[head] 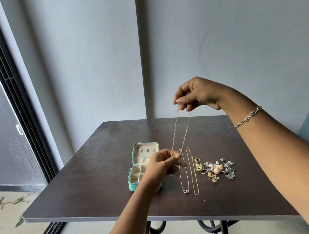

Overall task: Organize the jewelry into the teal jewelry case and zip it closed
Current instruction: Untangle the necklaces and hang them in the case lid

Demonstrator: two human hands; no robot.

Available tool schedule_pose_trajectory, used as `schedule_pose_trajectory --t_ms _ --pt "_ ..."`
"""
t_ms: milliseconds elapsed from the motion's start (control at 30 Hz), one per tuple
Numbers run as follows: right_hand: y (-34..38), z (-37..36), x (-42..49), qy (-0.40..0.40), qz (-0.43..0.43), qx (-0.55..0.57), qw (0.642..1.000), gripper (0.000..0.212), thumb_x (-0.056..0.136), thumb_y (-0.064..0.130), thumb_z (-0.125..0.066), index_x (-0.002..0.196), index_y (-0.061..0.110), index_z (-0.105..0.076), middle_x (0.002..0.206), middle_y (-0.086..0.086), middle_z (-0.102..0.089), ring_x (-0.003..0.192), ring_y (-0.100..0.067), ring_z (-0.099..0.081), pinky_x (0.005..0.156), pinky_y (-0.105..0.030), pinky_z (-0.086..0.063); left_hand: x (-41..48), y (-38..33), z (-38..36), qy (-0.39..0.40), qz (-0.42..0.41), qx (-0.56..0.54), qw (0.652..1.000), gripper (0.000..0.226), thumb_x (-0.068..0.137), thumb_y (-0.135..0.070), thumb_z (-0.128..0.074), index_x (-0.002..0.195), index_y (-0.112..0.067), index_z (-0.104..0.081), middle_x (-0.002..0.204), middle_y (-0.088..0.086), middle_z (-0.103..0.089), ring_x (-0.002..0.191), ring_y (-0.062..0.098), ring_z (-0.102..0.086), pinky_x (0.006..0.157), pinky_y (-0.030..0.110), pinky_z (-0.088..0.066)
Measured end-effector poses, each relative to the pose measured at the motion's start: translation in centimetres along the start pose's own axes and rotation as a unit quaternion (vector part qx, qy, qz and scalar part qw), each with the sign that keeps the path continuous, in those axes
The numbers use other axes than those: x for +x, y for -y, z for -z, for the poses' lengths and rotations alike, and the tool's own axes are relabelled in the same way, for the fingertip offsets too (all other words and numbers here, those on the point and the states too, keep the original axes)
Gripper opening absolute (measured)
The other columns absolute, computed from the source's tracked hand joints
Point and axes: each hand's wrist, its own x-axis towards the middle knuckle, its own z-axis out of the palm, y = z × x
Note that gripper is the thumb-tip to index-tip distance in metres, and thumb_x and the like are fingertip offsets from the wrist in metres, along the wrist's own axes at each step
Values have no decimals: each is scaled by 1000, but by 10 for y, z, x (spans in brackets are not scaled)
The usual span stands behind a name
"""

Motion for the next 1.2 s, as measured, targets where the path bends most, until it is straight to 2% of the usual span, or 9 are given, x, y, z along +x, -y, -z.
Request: schedule_pose_trajectory --t_ms 100,200,333,500,667,733,833,933,1200 --pt "0 0 -4 -11 6 57 998 12 85 -1 -58 81 9 -63 56 1 -64 48 -11 -59 58 -22 -53 1 2 -2 -18 13 -47 999 6 90 -19 -53 91 -13 -51 88 14 -70 66 20 -66 66 31 -49" --pt "-3 -2 -7 -17 0 134 991 13 86 -2 -54 82 9 -61 56 0 -65 48 -13 -61 58 -23 -53 3 4 -4 -54 20 -82 995 19 93 -31 -44 102 -16 -51 102 13 -67 91 22 -66 82 33 -51" --pt "-12 -7 -12 -42 -9 241 970 15 87 -3 -51 81 6 -62 57 -2 -65 46 -12 -59 53 -22 -54 4 0 -6 -106 12 -153 982 34 95 -32 -39 117 -9 -51 114 12 -61 104 16 -61 88 30 -50" --pt "-23 -13 -18 -19 -27 233 972 14 86 -2 -53 85 5 -65 71 -5 -67 46 -8 -54 52 -23 -53 8 -10 -6 -134 -22 -221 966 31 94 -29 -41 106 -5 -57 106 12 -65 99 20 -63 85 33 -52" --pt "-24 -26 -17 39 -32 204 978 15 87 0 -53 89 7 -66 79 -4 -70 50 -8 -58 52 -23 -53 10 -22 -13 -90 -35 -233 968 28 87 -28 -49 103 -7 -59 98 9 -70 94 20 -66 90 34 -49" --pt "-24 -30 -15 45 -29 204 978 15 87 1 -53 89 8 -66 80 -3 -70 51 -7 -58 51 -21 -52 10 -26 -16 -75 -38 -227 970 31 79 -27 -56 103 -7 -60 92 6 -72 87 18 -67 83 32 -49" --pt "-27 -31 -15 30 -27 221 975 14 87 2 -54 90 9 -66 82 -3 -69 52 -7 -59 49 -19 -50 8 -29 -16 -82 -29 -164 983 15 86 -13 -56 100 -12 -60 76 -2 -71 66 10 -63 65 25 -43" --pt "-38 -28 -19 -9 -36 254 967 14 86 2 -55 89 10 -66 79 -2 -70 51 -6 -59 46 -17 -48 7 -33 -10 -91 -22 -116 989 16 88 -4 -53 92 -16 -62 64 -6 -65 53 6 -57 56 23 -33" --pt "-81 -50 -34 -64 -105 359 925 19 81 -7 -56 86 9 -64 65 1 -70 45 -4 -56 41 -15 -46 16 -61 2 -74 -43 -131 988 18 89 2 -46 89 -9 -60 57 -2 -64 56 11 -63 62 23 -42"
